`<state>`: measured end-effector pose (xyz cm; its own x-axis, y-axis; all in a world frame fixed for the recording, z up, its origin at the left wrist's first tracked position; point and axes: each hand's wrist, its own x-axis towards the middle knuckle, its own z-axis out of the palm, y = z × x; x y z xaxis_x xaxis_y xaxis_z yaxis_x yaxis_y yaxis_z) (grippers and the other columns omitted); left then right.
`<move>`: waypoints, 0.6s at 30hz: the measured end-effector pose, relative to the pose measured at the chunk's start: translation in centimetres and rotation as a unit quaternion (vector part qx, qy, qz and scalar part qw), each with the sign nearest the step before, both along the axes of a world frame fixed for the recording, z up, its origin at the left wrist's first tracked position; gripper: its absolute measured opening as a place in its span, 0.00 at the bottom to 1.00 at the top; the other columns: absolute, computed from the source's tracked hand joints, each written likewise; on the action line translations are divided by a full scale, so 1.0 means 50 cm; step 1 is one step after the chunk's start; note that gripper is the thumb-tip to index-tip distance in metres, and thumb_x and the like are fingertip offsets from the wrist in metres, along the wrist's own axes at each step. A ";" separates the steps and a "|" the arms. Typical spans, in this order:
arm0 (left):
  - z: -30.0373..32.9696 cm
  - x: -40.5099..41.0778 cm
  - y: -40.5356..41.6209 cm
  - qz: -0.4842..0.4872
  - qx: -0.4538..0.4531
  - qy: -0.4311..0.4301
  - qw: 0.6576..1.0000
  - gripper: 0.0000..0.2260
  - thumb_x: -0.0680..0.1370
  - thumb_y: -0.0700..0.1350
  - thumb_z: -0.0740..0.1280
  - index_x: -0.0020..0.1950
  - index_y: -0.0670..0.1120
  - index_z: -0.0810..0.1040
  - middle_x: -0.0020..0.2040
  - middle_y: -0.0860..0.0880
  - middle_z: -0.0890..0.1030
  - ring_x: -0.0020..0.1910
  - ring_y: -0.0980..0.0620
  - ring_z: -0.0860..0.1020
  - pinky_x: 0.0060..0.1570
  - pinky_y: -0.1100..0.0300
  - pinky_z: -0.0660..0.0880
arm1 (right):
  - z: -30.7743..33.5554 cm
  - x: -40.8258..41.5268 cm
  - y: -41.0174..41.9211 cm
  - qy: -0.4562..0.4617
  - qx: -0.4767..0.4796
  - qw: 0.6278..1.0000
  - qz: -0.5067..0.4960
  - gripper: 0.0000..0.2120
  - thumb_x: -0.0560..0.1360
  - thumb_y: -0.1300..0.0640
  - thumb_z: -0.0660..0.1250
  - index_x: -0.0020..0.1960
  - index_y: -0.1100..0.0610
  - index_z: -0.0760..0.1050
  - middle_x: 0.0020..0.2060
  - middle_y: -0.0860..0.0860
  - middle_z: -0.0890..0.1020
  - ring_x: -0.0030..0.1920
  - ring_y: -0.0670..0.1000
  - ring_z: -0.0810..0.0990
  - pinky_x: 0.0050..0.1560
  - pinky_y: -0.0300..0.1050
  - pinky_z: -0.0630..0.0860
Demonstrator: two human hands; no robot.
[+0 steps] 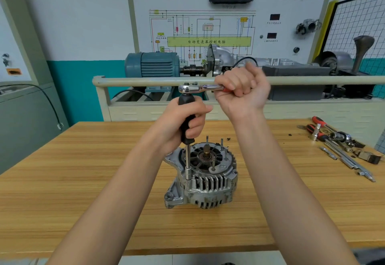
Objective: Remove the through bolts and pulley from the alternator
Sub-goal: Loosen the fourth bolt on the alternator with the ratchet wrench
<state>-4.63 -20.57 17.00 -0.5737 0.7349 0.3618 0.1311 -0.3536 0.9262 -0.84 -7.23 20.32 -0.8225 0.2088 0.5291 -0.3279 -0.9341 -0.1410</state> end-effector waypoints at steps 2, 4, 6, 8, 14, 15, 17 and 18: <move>0.001 0.001 0.004 -0.023 -0.010 -0.011 1.000 0.18 0.72 0.40 0.65 0.24 0.47 0.63 0.18 0.53 0.61 0.15 0.57 0.58 0.18 0.68 0.55 | -0.007 -0.023 0.008 -0.008 -0.040 0.998 0.052 0.24 0.73 0.59 0.55 0.18 0.55 0.59 0.13 0.47 0.59 0.14 0.47 0.58 0.21 0.37 0.60; -0.001 0.001 0.007 -0.015 -0.009 -0.013 1.000 0.20 0.73 0.39 0.64 0.23 0.48 0.61 0.18 0.53 0.59 0.14 0.58 0.56 0.18 0.70 0.53 | -0.009 -0.032 0.008 -0.005 -0.047 0.997 0.059 0.24 0.73 0.59 0.55 0.18 0.55 0.59 0.13 0.48 0.59 0.14 0.47 0.59 0.20 0.37 0.61; -0.005 0.004 0.008 0.022 0.002 -0.007 1.000 0.24 0.77 0.37 0.63 0.23 0.50 0.60 0.18 0.54 0.59 0.15 0.58 0.55 0.19 0.71 0.53 | -0.005 -0.025 0.002 -0.005 -0.046 0.998 0.036 0.23 0.72 0.59 0.55 0.18 0.54 0.59 0.13 0.47 0.59 0.14 0.47 0.59 0.20 0.36 0.60; -0.009 0.009 0.011 0.081 0.016 -0.007 0.997 0.25 0.78 0.35 0.61 0.23 0.51 0.61 0.19 0.54 0.58 0.15 0.57 0.55 0.20 0.71 0.54 | 0.000 -0.006 -0.009 0.000 -0.039 0.999 -0.007 0.23 0.72 0.60 0.56 0.18 0.54 0.60 0.14 0.47 0.59 0.15 0.46 0.57 0.21 0.36 0.58; -0.011 0.019 0.037 0.230 0.032 -0.019 0.972 0.21 0.76 0.33 0.63 0.28 0.48 0.60 0.20 0.54 0.59 0.17 0.56 0.54 0.21 0.69 0.54 | -0.019 0.068 -0.077 0.117 0.090 0.953 -0.264 0.26 0.75 0.62 0.52 0.19 0.53 0.61 0.15 0.45 0.60 0.18 0.45 0.54 0.25 0.38 0.58; -0.011 0.021 0.040 0.240 0.032 -0.018 0.970 0.20 0.75 0.33 0.63 0.28 0.48 0.60 0.20 0.54 0.59 0.17 0.56 0.55 0.21 0.70 0.54 | -0.023 0.072 -0.091 0.143 0.105 0.937 -0.300 0.25 0.75 0.63 0.51 0.19 0.52 0.61 0.15 0.45 0.61 0.18 0.45 0.56 0.25 0.39 0.57; -0.011 0.023 0.043 0.249 0.033 -0.012 0.968 0.19 0.75 0.32 0.63 0.29 0.47 0.61 0.20 0.54 0.60 0.17 0.56 0.55 0.21 0.70 0.55 | -0.026 0.073 -0.105 0.169 0.118 0.917 -0.342 0.24 0.73 0.64 0.51 0.19 0.52 0.61 0.15 0.46 0.62 0.18 0.44 0.58 0.26 0.40 0.55; -0.012 0.023 0.043 0.249 0.035 -0.009 0.968 0.19 0.75 0.32 0.63 0.29 0.47 0.61 0.20 0.54 0.60 0.18 0.56 0.55 0.21 0.70 0.55 | -0.025 0.072 -0.105 0.171 0.120 0.914 -0.346 0.24 0.73 0.64 0.51 0.19 0.52 0.62 0.15 0.46 0.63 0.18 0.44 0.58 0.26 0.40 0.55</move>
